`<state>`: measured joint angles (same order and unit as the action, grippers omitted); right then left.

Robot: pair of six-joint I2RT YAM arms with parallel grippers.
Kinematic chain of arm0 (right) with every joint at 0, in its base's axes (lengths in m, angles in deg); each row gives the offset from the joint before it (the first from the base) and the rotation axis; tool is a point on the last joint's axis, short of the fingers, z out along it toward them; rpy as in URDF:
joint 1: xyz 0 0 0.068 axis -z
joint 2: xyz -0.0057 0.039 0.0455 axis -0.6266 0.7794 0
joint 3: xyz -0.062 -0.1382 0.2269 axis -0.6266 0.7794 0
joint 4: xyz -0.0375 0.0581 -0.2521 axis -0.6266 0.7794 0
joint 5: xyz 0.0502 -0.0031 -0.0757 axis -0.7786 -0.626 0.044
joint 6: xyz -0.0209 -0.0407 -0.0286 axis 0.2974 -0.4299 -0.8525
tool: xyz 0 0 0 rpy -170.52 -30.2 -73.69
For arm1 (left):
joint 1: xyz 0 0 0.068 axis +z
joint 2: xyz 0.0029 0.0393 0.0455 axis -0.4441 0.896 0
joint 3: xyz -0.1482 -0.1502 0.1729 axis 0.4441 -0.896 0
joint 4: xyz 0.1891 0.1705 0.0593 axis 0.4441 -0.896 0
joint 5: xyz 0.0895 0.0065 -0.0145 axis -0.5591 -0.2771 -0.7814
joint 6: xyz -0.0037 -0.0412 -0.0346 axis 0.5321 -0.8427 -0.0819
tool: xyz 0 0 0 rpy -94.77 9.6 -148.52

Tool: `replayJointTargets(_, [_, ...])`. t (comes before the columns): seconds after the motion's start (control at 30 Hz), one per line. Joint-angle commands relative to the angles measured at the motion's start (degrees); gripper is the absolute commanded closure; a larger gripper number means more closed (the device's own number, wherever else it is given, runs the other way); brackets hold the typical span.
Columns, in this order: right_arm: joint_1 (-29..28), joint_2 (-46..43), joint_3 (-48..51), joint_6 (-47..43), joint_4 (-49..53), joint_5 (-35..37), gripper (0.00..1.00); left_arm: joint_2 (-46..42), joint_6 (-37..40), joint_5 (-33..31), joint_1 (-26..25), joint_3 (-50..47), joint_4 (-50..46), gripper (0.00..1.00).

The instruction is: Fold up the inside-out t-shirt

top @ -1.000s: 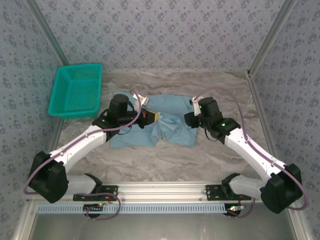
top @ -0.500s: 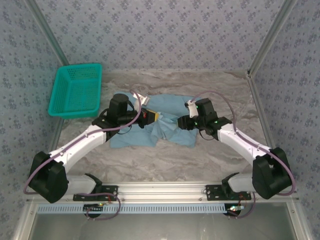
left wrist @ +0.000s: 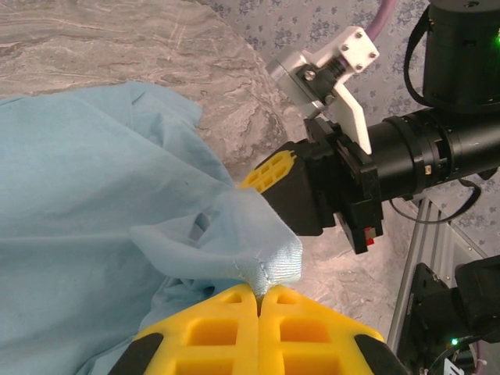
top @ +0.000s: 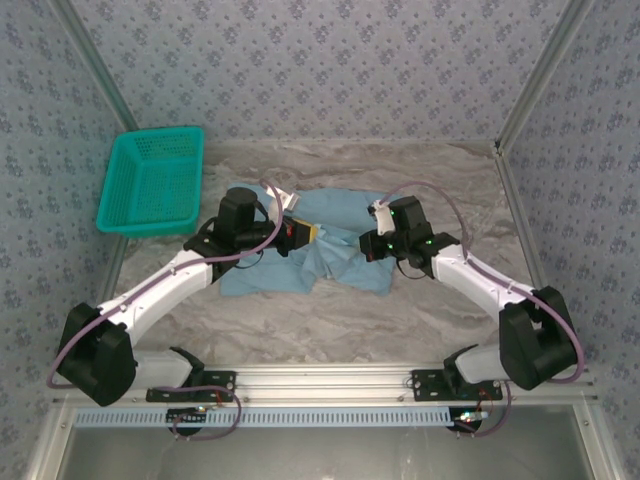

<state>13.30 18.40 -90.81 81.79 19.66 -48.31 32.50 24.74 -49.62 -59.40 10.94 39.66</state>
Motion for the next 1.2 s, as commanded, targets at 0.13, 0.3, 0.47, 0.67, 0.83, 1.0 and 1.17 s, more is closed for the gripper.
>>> replayJointTargets(0.13, [4.8, -13.7, -9.7, -5.7, 20.3, 1.8, 1.0, -3.1, 0.8, -7.2, 0.3, -1.5, 1.3, 1.0])
replayJointTargets(0.3, [9.4, -17.4, -14.6, -4.5, 28.0, -6.9, 1.0, -1.3, 0.3, -5.2, 0.3, -1.3, 4.1, 1.0])
replayJointTargets(0.47, [14.2, -17.2, -15.3, -2.8, 30.7, -9.7, 1.0, -0.2, 0.2, -0.3, 0.3, -1.1, 6.2, 1.0])
replayJointTargets(0.67, [14.8, -15.6, -15.6, -1.6, 31.8, -0.5, 1.0, 0.3, 3.3, 10.1, -3.7, 0.0, 7.5, 1.0])
replayJointTargets(0.83, [14.7, -17.4, -16.2, -1.2, 34.3, 4.9, 1.0, 4.0, 8.4, 13.0, -10.0, 4.7, 1.1, 1.0])
replayJointTargets(1.0, [14.8, -20.0, -15.9, -0.1, 34.2, 10.5, 1.0, 7.8, 11.3, 13.4, -13.3, 8.0, -3.9, 1.0])
replayJointTargets(1.17, [14.7, -21.0, -13.6, 1.3, 33.4, 10.6, 1.0, 12.4, 14.2, 12.3, -13.9, 10.6, -10.5, 1.0])
